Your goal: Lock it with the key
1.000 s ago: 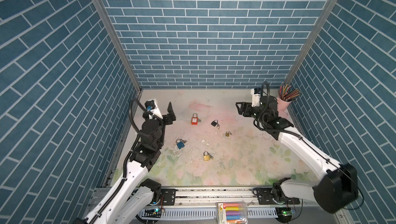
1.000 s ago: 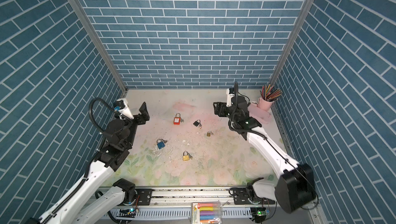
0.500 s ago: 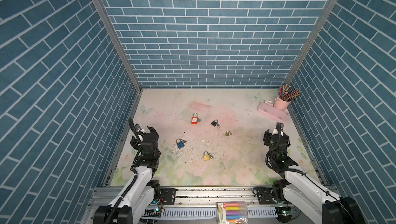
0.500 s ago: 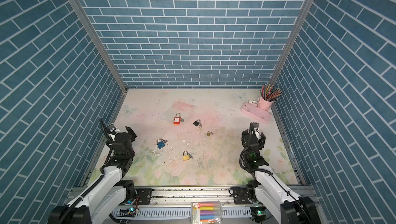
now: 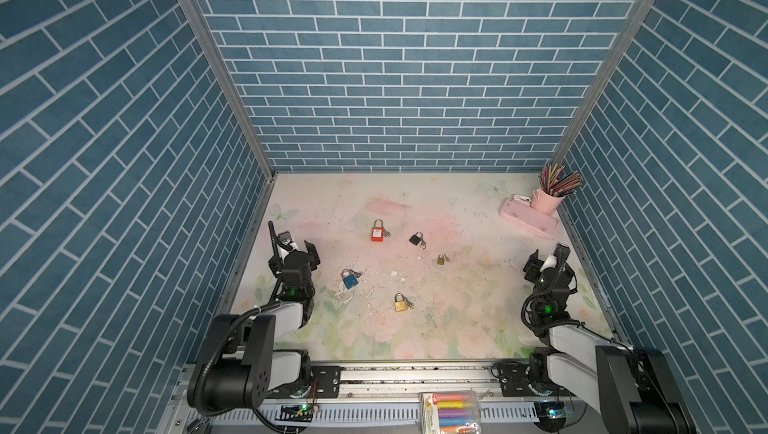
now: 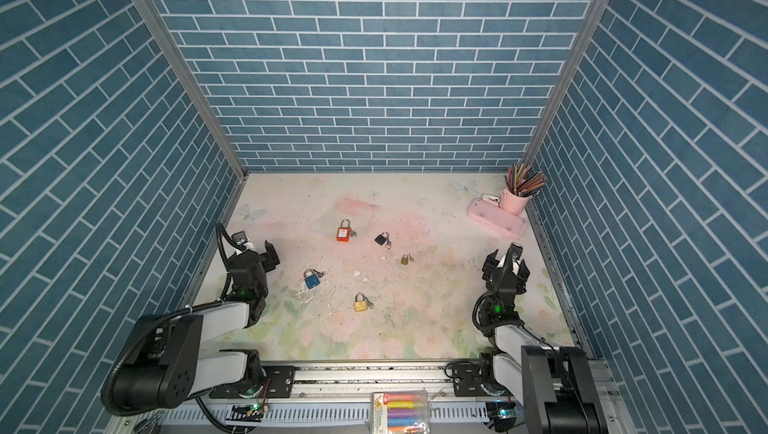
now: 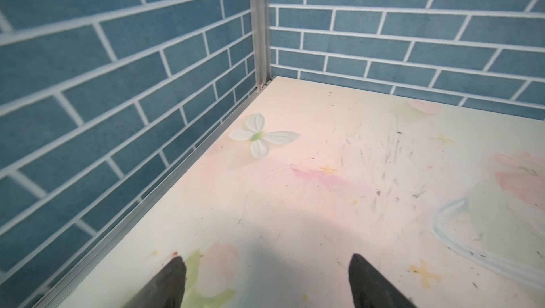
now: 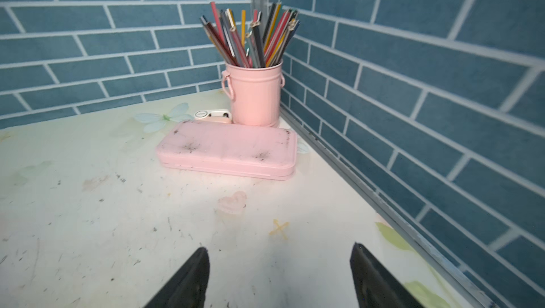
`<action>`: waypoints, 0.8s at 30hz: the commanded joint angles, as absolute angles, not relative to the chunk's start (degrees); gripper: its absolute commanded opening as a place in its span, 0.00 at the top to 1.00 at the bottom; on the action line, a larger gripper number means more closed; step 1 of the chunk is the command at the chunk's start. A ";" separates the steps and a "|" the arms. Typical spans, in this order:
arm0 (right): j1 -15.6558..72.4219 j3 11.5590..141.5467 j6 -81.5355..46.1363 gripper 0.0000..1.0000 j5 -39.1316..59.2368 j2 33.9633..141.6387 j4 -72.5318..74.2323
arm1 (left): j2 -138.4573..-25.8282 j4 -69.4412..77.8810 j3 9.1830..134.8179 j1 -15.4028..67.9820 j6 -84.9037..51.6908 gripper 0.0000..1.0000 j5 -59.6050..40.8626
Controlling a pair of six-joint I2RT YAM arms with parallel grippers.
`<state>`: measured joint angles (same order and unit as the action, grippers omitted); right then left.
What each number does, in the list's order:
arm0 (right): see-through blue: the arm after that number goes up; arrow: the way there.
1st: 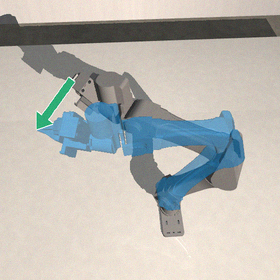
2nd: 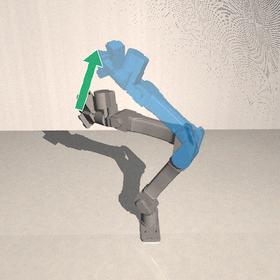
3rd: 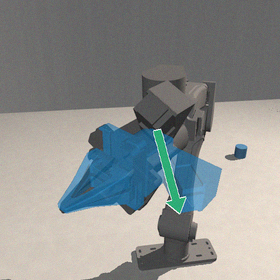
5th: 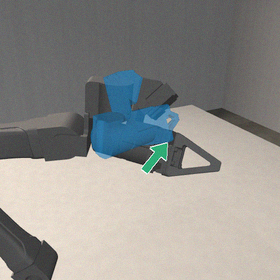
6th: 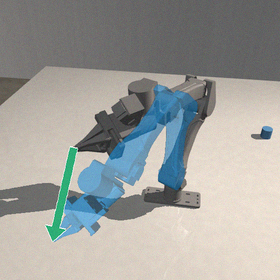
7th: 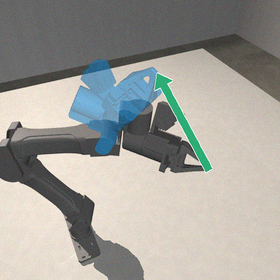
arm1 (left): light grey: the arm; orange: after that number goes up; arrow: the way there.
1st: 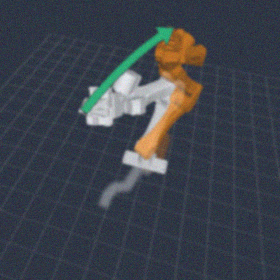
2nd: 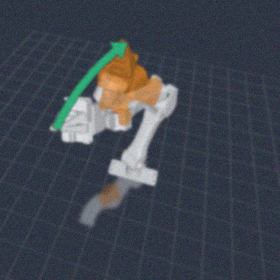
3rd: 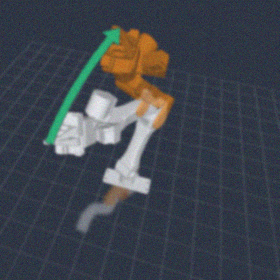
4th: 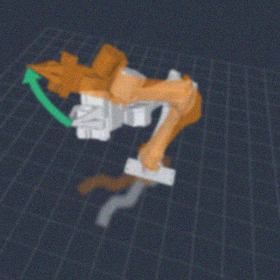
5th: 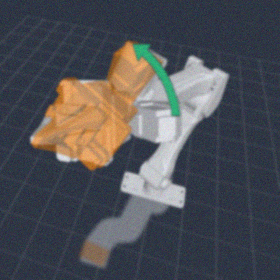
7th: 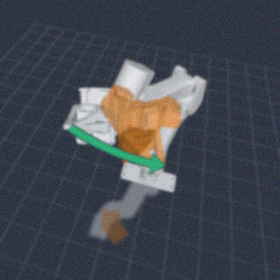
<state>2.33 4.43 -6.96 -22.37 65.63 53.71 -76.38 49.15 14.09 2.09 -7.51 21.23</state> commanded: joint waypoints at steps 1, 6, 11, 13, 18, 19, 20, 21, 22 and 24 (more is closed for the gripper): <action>1.89 7.60 -1.79 0.24 -12.02 71.34 63.72 | -80.47 58.14 16.32 1.41 -5.02 0.13 14.65; -1.16 7.17 -3.16 0.25 -3.66 83.67 76.91 | -85.78 66.63 14.18 2.87 -0.53 0.13 7.83; -2.61 11.71 -2.99 0.22 0.51 84.85 69.06 | -86.70 65.08 15.88 2.81 0.98 0.13 3.51; -2.70 13.63 -2.63 0.19 1.97 88.19 70.54 | -87.03 65.19 16.03 2.58 1.00 0.13 2.68; -2.72 15.31 -2.28 0.05 3.17 86.76 64.90 | -86.80 65.57 15.67 2.86 1.19 0.13 3.00; -2.73 15.21 -2.20 0.03 3.12 86.90 65.44 | -86.65 65.29 15.63 3.00 1.38 0.13 3.26; -2.72 15.07 -2.15 0.03 3.17 86.91 65.74 | -86.73 65.56 15.63 3.17 1.41 0.13 3.51; -2.72 15.02 -2.03 0.03 3.21 86.92 65.82 | -86.66 65.33 15.66 3.17 1.41 0.13 3.44; -2.70 14.94 -2.03 0.03 3.25 86.84 65.87 | -86.74 65.49 15.61 3.09 1.43 0.13 3.51; -2.72 14.96 -1.91 0.03 3.42 86.92 65.84 | -86.68 65.42 15.62 3.17 1.41 0.13 3.51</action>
